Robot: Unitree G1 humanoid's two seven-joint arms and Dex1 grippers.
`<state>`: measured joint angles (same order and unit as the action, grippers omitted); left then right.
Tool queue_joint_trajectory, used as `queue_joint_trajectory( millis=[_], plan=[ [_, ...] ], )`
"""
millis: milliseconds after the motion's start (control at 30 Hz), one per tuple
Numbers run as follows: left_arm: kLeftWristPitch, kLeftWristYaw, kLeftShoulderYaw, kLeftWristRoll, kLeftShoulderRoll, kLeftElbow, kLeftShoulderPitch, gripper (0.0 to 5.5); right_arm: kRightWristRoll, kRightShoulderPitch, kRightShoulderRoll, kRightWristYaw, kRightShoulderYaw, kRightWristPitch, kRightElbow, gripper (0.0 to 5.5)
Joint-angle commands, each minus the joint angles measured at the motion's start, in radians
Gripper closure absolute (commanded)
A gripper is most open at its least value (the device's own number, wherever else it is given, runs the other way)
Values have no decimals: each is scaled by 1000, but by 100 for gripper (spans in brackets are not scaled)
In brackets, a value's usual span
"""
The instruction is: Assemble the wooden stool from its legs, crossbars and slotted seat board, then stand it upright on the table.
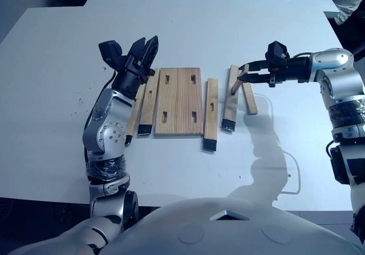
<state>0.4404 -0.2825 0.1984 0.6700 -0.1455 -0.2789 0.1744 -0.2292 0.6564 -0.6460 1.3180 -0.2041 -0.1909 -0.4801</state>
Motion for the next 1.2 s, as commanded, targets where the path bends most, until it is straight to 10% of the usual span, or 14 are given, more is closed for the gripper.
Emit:
queue_joint_trajectory(
  millis=[33, 700, 900, 1200],
  plan=[
    [18, -26, -19, 12, -13, -27, -12, 311, 68, -56, 6, -4, -65, -133, -84, 420],
    [10, -63, -39, 13, -19, -19, -4, 311, 93, -42, 25, -30, -105, -93, -100, 420],
    [-10, -77, -31, 16, -1, 28, -27, 311, 42, -31, 34, -48, -4, -56, -103, 305],
    [-12, -101, -36, 10, -23, 51, -26, 311, 18, -213, -33, -85, 73, -111, 180, 300]
  ],
)
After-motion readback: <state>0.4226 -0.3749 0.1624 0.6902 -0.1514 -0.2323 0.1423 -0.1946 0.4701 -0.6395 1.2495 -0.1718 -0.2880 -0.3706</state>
